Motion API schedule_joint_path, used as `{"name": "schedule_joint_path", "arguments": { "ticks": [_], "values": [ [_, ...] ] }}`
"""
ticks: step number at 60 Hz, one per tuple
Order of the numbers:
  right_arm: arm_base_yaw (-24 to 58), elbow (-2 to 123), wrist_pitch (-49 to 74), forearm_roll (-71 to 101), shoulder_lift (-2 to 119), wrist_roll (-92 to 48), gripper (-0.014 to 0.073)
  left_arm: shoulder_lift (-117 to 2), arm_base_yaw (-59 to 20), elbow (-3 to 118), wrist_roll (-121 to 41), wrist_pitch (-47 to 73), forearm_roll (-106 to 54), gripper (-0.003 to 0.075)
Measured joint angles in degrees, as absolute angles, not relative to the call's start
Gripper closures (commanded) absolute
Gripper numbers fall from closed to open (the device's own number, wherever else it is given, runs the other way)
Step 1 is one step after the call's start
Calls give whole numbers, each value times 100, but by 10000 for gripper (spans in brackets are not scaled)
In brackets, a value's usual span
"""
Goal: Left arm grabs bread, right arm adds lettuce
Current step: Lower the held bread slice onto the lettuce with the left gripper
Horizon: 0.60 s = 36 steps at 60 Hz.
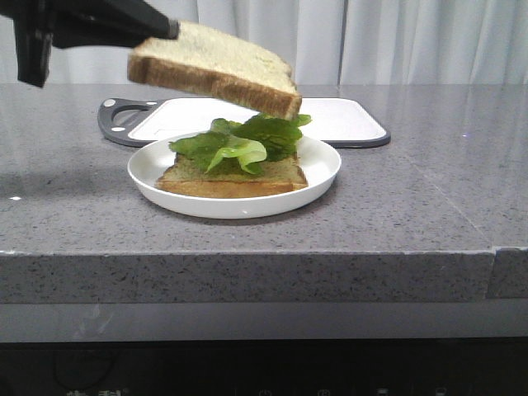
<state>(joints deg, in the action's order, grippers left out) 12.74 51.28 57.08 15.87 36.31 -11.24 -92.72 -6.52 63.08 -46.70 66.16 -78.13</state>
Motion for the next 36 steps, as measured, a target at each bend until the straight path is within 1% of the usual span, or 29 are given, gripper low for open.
{"name": "schedule_joint_path", "arguments": {
  "ticks": [16, 19, 21, 23, 25, 33, 36],
  "values": [
    [1274, 5128, 5715, 1587, 3631, -1124, 232, -9744, -652, 6308, -4749, 6616, -7837, 740],
    [1274, 5128, 5720, 1587, 3631, -1124, 232, -9816, -652, 6317, -4759, 6609, -7837, 731],
    [1274, 5128, 5720, 1587, 3631, -1124, 232, -9849, -652, 6321, -4772, 6609, -7849, 713],
    [1274, 5128, 5720, 1587, 3631, -1124, 232, -9901, -652, 6331, -4787, 6609, -7849, 681],
    [1274, 5128, 5720, 1587, 3631, -1124, 232, -9931, -652, 6331, -4797, 6599, -7849, 628],
    [1274, 5128, 5720, 1587, 3631, -1124, 232, -9985, -652, 6331, -4811, 6587, -7837, 377],
    [1274, 5128, 5720, 1587, 3631, -1124, 232, -9985, -652, 6331, -4811, 6587, -7828, 309]
  ]
}}
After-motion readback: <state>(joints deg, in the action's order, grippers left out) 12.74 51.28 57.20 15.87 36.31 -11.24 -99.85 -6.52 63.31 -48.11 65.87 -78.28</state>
